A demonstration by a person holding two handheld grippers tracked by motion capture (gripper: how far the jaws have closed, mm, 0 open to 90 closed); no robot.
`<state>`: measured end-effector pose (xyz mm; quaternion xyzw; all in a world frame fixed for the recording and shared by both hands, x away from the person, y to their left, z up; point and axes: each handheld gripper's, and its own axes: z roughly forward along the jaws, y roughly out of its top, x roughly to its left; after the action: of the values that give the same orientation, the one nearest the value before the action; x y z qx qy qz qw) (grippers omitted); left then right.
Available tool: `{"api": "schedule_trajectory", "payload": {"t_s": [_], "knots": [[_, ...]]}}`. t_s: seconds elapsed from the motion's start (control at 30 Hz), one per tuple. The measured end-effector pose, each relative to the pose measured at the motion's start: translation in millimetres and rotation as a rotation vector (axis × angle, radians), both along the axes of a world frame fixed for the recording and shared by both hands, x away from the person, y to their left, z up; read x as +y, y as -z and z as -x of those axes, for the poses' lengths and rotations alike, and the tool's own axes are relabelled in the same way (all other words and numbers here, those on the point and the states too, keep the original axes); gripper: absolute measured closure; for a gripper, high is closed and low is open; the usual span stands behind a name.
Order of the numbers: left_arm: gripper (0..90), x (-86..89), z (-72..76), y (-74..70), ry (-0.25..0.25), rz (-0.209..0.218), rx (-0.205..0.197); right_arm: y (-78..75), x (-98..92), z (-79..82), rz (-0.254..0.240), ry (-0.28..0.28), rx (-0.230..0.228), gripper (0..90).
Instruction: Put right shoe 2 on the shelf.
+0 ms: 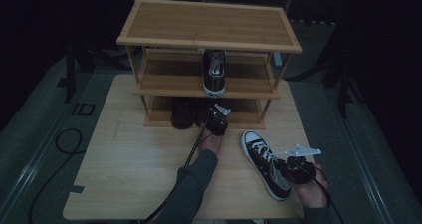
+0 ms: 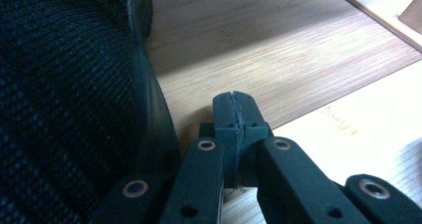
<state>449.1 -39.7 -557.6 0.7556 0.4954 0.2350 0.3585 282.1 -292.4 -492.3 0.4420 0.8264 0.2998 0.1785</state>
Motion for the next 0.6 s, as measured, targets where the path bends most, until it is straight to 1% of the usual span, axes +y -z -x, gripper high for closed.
{"api": "schedule_trajectory", "payload": {"t_s": [0.1, 0.2, 0.27, 0.4, 0.5, 0.6], "knots": [[90.0, 0.0, 0.0, 0.0, 0.000, 0.000, 0.000, 3.5, 2.1, -6.0, -0.001, 0.007, 0.015, 81.1], [90.0, 0.0, 0.0, 0.0, 0.000, 0.000, 0.000, 6.6, 5.0, -9.8, 0.009, 0.007, 0.022, 80.9], [90.0, 0.0, 0.0, 0.0, 0.000, 0.000, 0.000, 8.6, 6.4, -12.1, 0.008, 0.006, 0.027, 81.0], [90.0, -0.1, 0.0, 0.0, 0.000, 0.000, 0.000, 11.5, 4.5, -16.4, -0.015, 0.006, 0.041, 81.4], [90.0, -0.1, 0.0, 0.0, 0.000, 0.000, 0.000, 11.3, 3.2, -16.3, -0.029, 0.008, 0.038, 86.9], [90.0, -0.1, 0.0, 0.0, 0.000, -0.001, 0.000, 9.7, 0.0, -16.5, -0.058, 0.017, 0.044, 87.7]]}}
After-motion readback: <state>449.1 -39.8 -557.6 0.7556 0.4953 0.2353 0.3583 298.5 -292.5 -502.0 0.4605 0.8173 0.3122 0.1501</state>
